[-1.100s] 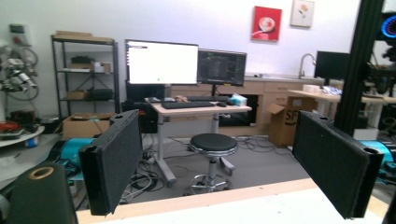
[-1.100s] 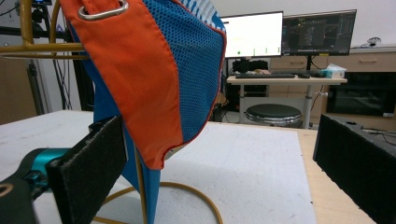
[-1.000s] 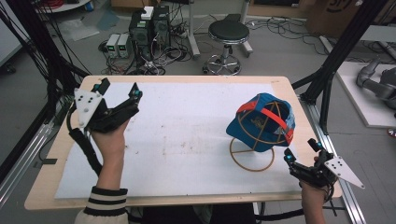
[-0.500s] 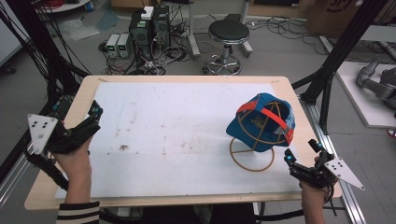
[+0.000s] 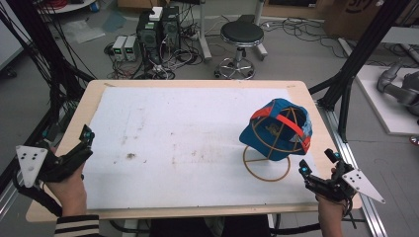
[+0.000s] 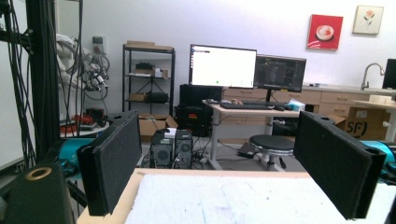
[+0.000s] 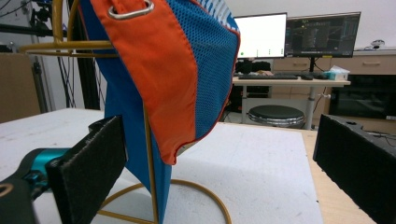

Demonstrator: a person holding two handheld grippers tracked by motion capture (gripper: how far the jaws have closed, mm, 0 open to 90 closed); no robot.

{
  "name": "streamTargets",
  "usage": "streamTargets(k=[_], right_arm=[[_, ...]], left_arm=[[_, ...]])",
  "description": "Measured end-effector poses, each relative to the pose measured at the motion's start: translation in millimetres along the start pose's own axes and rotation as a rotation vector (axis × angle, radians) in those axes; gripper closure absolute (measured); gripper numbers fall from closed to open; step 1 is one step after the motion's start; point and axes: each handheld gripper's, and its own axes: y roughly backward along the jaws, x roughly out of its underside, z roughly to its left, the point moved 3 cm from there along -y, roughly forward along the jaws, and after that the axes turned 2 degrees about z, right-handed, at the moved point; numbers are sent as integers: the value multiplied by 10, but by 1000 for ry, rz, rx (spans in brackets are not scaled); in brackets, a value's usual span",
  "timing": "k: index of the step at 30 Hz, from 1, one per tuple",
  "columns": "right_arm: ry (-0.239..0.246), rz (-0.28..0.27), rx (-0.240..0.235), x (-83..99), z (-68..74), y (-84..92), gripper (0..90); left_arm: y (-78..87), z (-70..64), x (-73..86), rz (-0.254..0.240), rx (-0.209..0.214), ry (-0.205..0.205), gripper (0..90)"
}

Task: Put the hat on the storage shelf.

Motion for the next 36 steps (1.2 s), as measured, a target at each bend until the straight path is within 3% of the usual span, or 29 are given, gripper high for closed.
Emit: streamTargets(k=[5,9,12,20,26,36], right_arm=[[-5,-3,4,10,-22,17,26],[-12,1,10,35,-37,3,26],[31,27,-5,59,-23,-32,26],[39,30,-25,61,7,-64,27],[5,26,-27,85,6,-79,26],[1,11,-31,75,1,-96,27]], left_arm=[[7,-23,159,25,4,0,158],[-6,-76,272,60,20,-33,158],[-11,-96,337,84,27,-60,158],[0,-45,384,93,18,-51,158],[-24,-107,420,98,49,-44,158],[-43,-132,453,106,74,-48,158]])
